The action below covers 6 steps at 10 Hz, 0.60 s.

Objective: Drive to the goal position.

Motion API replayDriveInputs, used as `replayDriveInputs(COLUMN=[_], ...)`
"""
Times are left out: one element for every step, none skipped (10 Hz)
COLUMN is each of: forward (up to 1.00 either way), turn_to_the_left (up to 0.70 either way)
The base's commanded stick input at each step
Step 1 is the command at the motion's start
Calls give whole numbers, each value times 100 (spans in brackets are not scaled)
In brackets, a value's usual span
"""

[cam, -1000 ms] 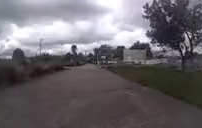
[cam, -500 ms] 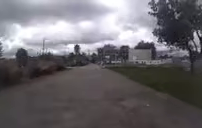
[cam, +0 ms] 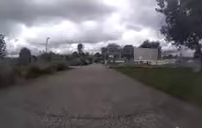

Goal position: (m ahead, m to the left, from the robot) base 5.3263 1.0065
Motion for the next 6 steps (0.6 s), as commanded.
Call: replayDriveInputs(forward=[100, 100, 100, 100, 100, 100], turn_to_the_left=[0, 0, 0, 0, 0, 0])
